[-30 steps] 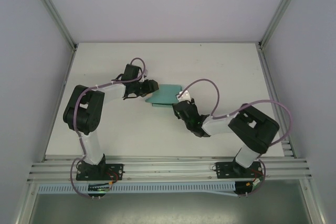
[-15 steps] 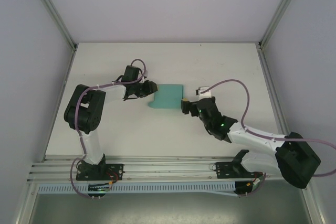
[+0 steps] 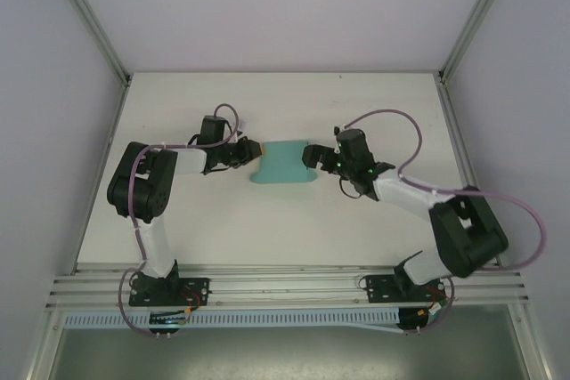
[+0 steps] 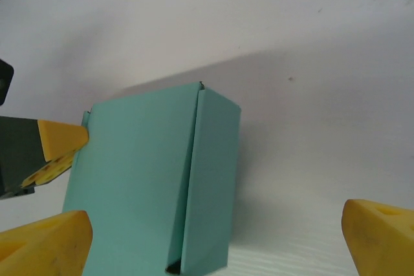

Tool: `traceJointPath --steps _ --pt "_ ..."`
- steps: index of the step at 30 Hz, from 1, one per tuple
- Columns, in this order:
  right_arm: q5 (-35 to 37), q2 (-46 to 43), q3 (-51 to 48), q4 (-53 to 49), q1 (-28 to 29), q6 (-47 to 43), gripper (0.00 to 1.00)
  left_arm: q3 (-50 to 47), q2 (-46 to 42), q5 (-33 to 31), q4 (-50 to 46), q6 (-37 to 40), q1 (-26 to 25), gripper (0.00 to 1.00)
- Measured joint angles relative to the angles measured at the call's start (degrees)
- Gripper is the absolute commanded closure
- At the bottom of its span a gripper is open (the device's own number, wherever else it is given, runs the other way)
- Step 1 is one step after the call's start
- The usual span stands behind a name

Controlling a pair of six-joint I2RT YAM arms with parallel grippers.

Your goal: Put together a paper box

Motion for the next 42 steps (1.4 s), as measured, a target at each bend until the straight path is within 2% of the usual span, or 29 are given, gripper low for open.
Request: traceJointPath --steps 7,12,16,19,21,23,24,25,26,31,33,37,40,42 --pt "-12.24 13.09 7.21 0.94 -2.56 3.78 0.05 -1.44 0.07 1.14 2.67 -0.17 0.66 0.87" --pt "-20.46 18.34 8.55 6.05 -2.58 6.95 0.21 -1.88 0.15 1.6 3.63 -0.22 0.85 0.86" --pt "-25.68 21.33 8.5 12.35 -2.73 11.37 0.44 -2.08 0.02 1.46 3.93 -0.02 0.9 0.85" --pt "-28.79 22.51 8.41 17.35 -3.78 15.06 0.54 -2.36 -0.44 1.07 3.78 0.44 1.57 0.8" --pt "-30.08 22.56 8.39 20.02 -4.17 17.07 0.57 -2.43 -1.05 0.52 3.15 1.29 1.68 0.69" --pt "-30.75 22.49 8.26 21.49 -4.26 17.84 0.58 -2.54 -2.08 -0.66 1.75 2.75 1.57 0.51" --pt "-30.99 22.38 8.11 21.75 -4.24 18.01 0.58 -2.64 -2.67 -1.14 0.87 3.41 1.55 0.35" --pt "-31.15 22.05 7.85 21.86 -4.31 18.08 0.58 -2.8 -3.63 -1.7 -0.22 4.5 1.53 0.07" --pt "-31.19 21.49 7.5 21.86 -4.35 18.08 0.58 -2.95 -5.03 -2.27 -1.36 6.03 1.4 0.01" --pt "-31.17 16.37 5.14 20.48 -6.21 19.54 0.59 -2.99 -16.68 -6.86 -5.27 16.65 -0.72 0.01" --pt "-31.21 14.4 5.11 18.25 -7.72 20.7 0.6 -2.19 -21.51 -9.99 -6.38 23.3 -3.5 0.01" --pt "-32.74 11.87 5.62 11.13 -11.43 23.82 0.62 0.74 -27.15 -15.72 -8.33 40.24 -12.52 0.01" --pt "-34.99 11.15 5.66 6.78 -14.38 27.5 0.62 1.9 -28.28 -17.09 -10.47 51.52 -17.59 0.02" --pt "-36.39 10.4 5.66 3.76 -16.11 29.53 0.62 2.27 -28.33 -17.29 -12.07 56.78 -18.75 0.01"
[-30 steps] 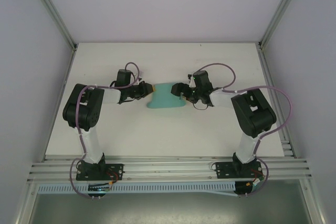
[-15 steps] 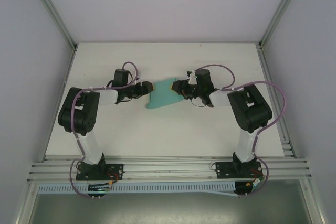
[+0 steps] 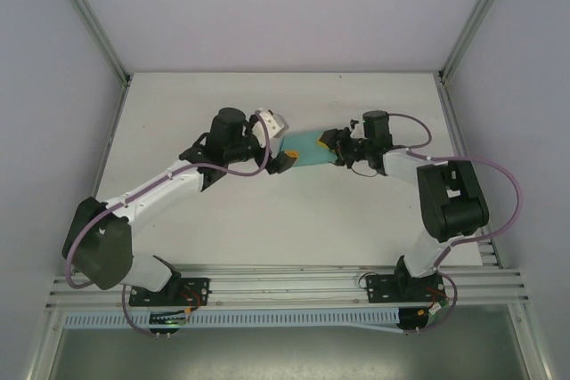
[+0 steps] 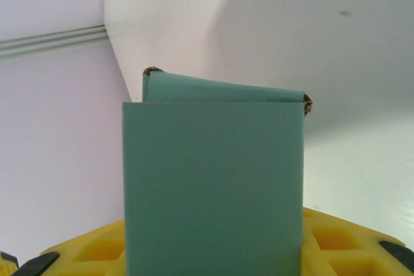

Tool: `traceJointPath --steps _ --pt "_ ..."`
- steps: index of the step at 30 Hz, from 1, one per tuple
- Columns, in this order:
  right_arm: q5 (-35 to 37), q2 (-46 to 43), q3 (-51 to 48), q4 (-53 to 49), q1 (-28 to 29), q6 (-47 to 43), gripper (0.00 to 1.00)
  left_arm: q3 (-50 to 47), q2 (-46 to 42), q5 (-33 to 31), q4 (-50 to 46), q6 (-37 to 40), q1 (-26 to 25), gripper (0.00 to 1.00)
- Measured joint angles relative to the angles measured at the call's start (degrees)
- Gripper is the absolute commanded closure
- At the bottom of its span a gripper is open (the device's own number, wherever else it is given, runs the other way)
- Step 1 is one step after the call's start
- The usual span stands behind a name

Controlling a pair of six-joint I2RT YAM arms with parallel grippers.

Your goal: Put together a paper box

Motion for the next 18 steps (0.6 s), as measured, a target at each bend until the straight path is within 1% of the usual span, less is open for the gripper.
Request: traceJointPath --steps 4,10,14,18 --pt "-1.75 -2.62 1.2 -9.05 -2.62 1.36 0.61 3.43 1.16 -0.39 -4.9 9.05 -1.81 0.02" --pt "-4.17 -5.6 3.98 -19.04 -4.79 2.43 0.6 6.01 2.71 -1.7 -5.53 20.13 -5.16 0.02" --pt "-4.9 -6.21 4.59 -22.56 -5.64 4.09 0.6 5.6 4.37 -4.63 -5.27 25.22 -6.99 0.02" --pt "-5.31 -6.25 4.81 -24.26 -5.81 6.36 0.6 4.26 6.16 -8.37 -3.61 29.59 -7.76 0.02"
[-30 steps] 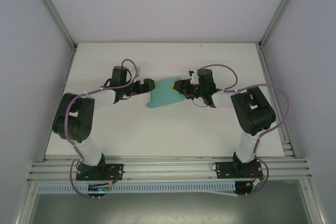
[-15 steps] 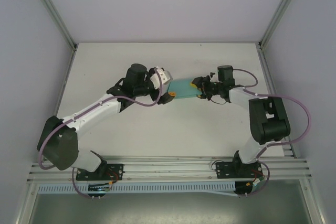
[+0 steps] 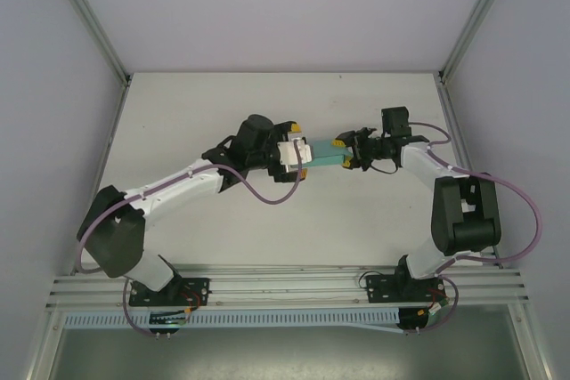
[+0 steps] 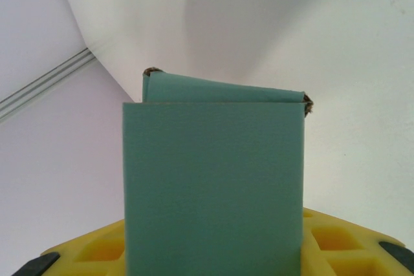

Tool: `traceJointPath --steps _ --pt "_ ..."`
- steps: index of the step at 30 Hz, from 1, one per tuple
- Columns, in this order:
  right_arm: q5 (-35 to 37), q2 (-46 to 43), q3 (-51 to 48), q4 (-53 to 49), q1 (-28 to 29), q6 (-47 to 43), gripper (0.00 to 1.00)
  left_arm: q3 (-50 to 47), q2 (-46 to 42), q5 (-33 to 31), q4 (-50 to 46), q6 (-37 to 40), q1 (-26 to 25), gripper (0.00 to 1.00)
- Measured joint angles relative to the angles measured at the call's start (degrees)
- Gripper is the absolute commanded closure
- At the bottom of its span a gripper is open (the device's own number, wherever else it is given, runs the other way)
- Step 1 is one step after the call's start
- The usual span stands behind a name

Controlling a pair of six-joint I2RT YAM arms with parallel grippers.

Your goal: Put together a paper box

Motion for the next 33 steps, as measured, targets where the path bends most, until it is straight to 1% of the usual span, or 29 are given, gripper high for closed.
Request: traceJointPath --steps 6,11,15,17,19,20,21,23,24,25,26,28,29,31,33 --pt "-1.73 0.0 1.4 -1.29 0.0 3.21 0.63 -0.15 3.41 -4.96 1.73 3.72 -0.02 0.02" --pt "-2.86 0.0 1.84 -1.18 0.0 5.53 0.63 -0.15 6.16 -6.82 1.88 5.05 -0.02 0.02" --pt "-3.82 0.0 1.92 -1.86 0.02 5.7 0.63 -0.15 7.23 -7.63 2.32 5.35 -0.02 0.11" --pt "-4.0 0.0 1.92 -2.4 0.07 5.6 0.63 -0.15 7.21 -7.58 2.58 5.22 -0.02 0.21" --pt "-4.04 0.0 1.92 -2.84 0.13 5.53 0.63 -0.15 7.21 -7.41 3.04 5.01 -0.02 0.32" --pt "-4.04 0.0 1.92 -3.02 0.17 5.57 0.63 -0.15 7.21 -7.37 3.1 4.94 -0.02 0.36" --pt "-4.07 0.0 1.92 -3.13 0.17 5.6 0.64 -0.15 7.21 -7.39 3.1 4.87 -0.02 0.36" --pt "-4.11 0.0 1.92 -3.1 0.28 5.7 0.64 -0.15 7.21 -7.43 2.97 4.52 -0.02 0.44" --pt "-4.09 0.0 1.97 -3.08 0.35 5.73 0.64 -0.15 7.21 -7.39 2.89 4.48 -0.02 0.46" --pt "-4.07 0.0 2.1 -3.1 0.39 5.73 0.61 -0.15 7.21 -7.39 2.69 4.42 -0.02 0.49" --pt "-4.02 0.0 2.27 -3.15 0.44 5.73 0.56 -0.15 7.21 -7.41 2.49 4.39 -0.02 0.5" --pt "-3.93 0.0 2.91 -3.56 0.5 5.55 0.55 -0.15 7.08 -7.43 2.49 4.42 -0.02 0.56" --pt "-3.91 0.0 3.15 -3.91 0.5 5.53 0.54 -0.15 6.88 -7.41 2.45 4.44 -0.02 0.56" --pt "-4.22 0.0 3.48 -4.76 0.57 5.29 0.43 -0.15 6.43 -7.32 1.79 4.57 -0.02 0.57" --pt "-5.57 0.0 3.72 -5.44 0.92 3.87 0.41 -0.07 6.01 -6.67 0.63 4.52 -0.02 0.64"
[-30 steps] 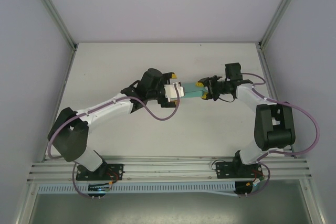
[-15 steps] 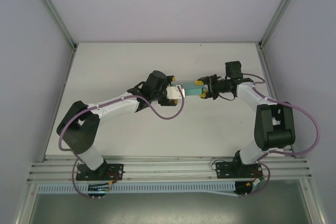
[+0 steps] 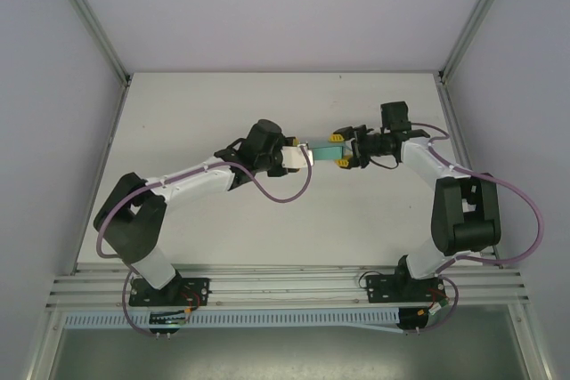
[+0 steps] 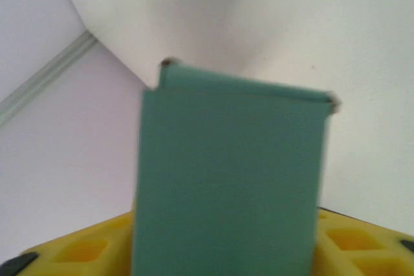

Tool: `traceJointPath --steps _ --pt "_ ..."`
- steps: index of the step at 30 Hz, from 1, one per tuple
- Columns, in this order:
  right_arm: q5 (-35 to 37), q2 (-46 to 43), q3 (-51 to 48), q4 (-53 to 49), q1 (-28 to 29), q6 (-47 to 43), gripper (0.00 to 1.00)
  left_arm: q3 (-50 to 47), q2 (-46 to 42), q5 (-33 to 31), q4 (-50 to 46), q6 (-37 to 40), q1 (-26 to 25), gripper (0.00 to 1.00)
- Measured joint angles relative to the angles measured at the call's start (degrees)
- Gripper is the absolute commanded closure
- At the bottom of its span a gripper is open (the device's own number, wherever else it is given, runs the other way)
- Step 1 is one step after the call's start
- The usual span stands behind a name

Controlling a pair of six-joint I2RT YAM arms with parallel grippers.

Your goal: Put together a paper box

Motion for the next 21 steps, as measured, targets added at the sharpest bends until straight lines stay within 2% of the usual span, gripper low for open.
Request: traceJointPath --steps 3,6,10,14,19,21 --pt "-0.92 0.0 0.83 -2.16 0.33 -2.21 0.32 1.25 -0.09 0.61 -2.8 -0.24 0.0 0.7" --pt "-1.29 0.02 1.62 -3.21 -0.02 -4.26 0.01 3.02 -0.09 1.07 -5.55 -0.44 0.0 0.71" --pt "-0.39 0.04 3.76 -6.34 -1.33 -8.39 0.01 4.31 -0.09 1.62 -8.09 -0.76 0.0 0.7" --pt "4.37 -0.59 5.35 -9.77 -4.24 -13.77 0.01 6.29 -0.09 2.4 -13.53 -0.76 0.07 0.66" --pt "18.14 -7.89 5.35 -10.51 -6.99 -24.41 0.01 11.63 1.66 6.05 -25.14 -0.57 0.26 0.66" --pt "23.63 -13.05 4.26 -7.39 -7.08 -29.79 0.01 13.31 2.95 8.11 -28.87 -0.11 0.66 0.65"
